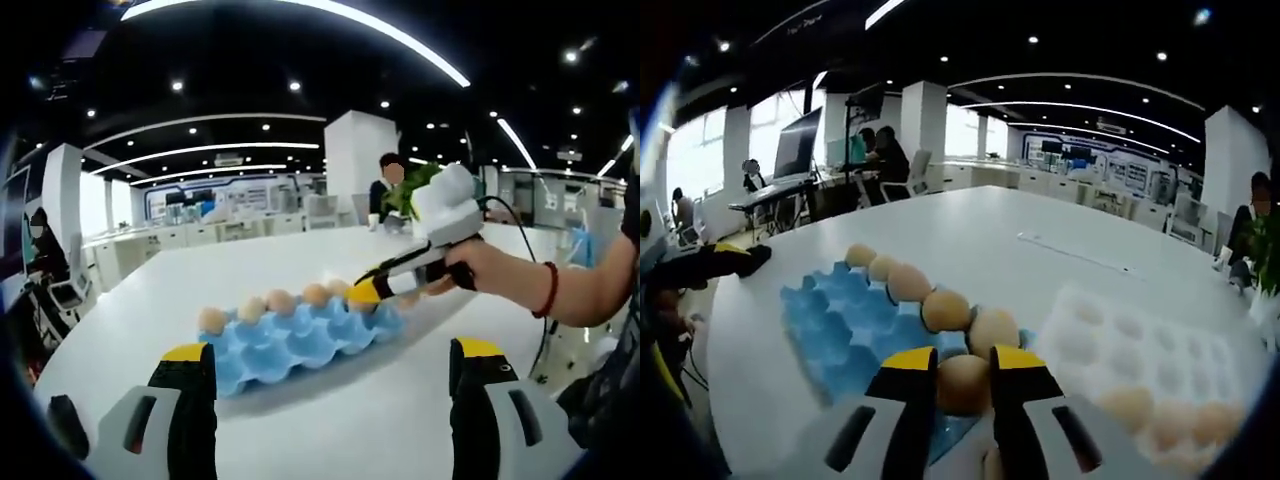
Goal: Place the egg into an empty slot of the egg tray after lifting it from the table, then release the egg inside the slot.
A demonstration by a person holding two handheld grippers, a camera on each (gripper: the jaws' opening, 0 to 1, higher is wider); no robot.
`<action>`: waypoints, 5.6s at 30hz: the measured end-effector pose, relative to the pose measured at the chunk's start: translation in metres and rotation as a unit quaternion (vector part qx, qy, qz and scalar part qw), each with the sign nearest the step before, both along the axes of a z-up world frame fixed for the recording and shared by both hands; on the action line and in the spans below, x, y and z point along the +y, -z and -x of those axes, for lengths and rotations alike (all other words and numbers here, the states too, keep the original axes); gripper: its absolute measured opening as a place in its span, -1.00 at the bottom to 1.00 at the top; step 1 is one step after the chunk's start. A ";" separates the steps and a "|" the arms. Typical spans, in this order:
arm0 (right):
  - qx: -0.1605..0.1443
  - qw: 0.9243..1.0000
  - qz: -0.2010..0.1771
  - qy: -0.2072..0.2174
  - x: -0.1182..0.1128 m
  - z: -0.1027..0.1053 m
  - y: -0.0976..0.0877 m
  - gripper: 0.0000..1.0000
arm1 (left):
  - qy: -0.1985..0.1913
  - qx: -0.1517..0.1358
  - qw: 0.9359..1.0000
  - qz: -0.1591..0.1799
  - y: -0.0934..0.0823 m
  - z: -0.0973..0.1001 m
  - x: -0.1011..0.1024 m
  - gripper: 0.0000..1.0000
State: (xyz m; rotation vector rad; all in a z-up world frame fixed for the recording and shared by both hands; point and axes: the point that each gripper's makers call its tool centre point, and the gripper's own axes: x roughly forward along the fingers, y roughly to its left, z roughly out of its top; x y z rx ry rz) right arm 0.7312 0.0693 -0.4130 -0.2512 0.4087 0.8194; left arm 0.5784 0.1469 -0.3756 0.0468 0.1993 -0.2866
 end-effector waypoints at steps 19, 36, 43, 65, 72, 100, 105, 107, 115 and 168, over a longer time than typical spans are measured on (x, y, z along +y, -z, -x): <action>0.070 0.997 0.023 0.007 -0.002 -0.001 0.012 -0.43 | 0.012 0.002 1.000 -0.005 0.001 0.001 -0.004 0.97; 0.032 0.999 0.032 -0.006 -0.002 0.003 0.010 -0.46 | 0.008 0.010 1.000 -0.008 0.006 0.001 -0.001 0.97; 0.026 0.999 0.017 -0.013 0.000 0.003 0.006 -0.47 | 0.005 0.010 1.000 -0.007 0.005 0.003 -0.001 0.97; -0.032 0.999 -0.014 -0.036 0.014 0.007 -0.018 -0.48 | 0.003 0.007 1.000 -0.010 0.003 0.006 -0.001 0.97; 0.004 1.000 -0.001 -0.019 0.005 0.005 0.000 -0.50 | 0.005 0.009 1.000 -0.012 0.003 0.004 0.000 0.96; 0.061 0.998 0.022 -0.005 -0.004 0.002 0.009 -0.47 | 0.013 0.012 1.000 -0.009 0.007 -0.001 -0.002 0.95; 0.051 0.999 -0.014 -0.001 -0.004 0.000 0.001 -0.51 | 0.011 0.009 1.000 -0.009 0.006 0.001 0.000 0.95; 0.046 0.999 -0.025 -0.006 -0.003 0.000 -0.003 -0.60 | 0.010 0.011 1.000 -0.010 0.006 0.002 0.000 0.95; 0.081 0.997 -0.021 -0.001 -0.004 0.003 0.000 -0.62 | 0.013 0.009 1.000 -0.011 0.005 0.003 -0.004 0.95; 0.002 0.994 -0.106 0.005 0.012 0.000 -0.015 -0.49 | 0.011 0.004 1.000 -0.011 0.006 0.004 -0.001 0.95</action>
